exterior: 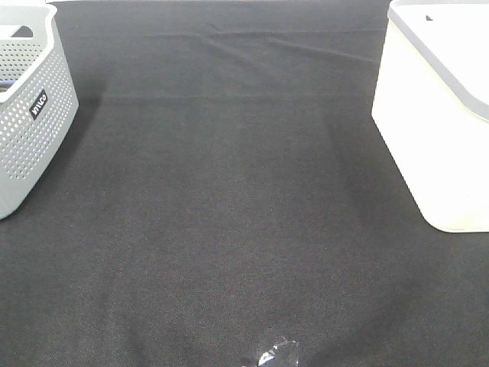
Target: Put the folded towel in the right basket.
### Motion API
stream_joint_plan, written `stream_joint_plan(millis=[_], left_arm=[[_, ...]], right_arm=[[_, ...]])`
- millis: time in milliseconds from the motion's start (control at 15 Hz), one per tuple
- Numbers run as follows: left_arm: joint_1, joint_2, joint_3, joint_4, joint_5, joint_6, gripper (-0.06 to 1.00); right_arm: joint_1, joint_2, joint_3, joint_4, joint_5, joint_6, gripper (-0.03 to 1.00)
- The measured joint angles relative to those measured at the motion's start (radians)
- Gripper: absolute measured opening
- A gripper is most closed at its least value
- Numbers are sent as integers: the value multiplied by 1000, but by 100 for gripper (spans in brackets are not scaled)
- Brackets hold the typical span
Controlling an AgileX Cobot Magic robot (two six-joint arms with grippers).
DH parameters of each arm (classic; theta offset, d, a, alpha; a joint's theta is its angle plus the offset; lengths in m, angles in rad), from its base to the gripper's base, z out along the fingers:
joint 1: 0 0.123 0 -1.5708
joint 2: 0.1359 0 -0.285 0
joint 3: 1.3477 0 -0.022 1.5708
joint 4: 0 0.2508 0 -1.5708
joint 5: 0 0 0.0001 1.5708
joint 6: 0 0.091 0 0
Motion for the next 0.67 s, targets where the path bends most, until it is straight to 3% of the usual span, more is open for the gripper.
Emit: stream_joint_plan(millis=[667], left_arm=[[0, 0, 0, 1, 0, 0, 99]], right_arm=[[0, 1, 59, 18, -45, 61, 97]])
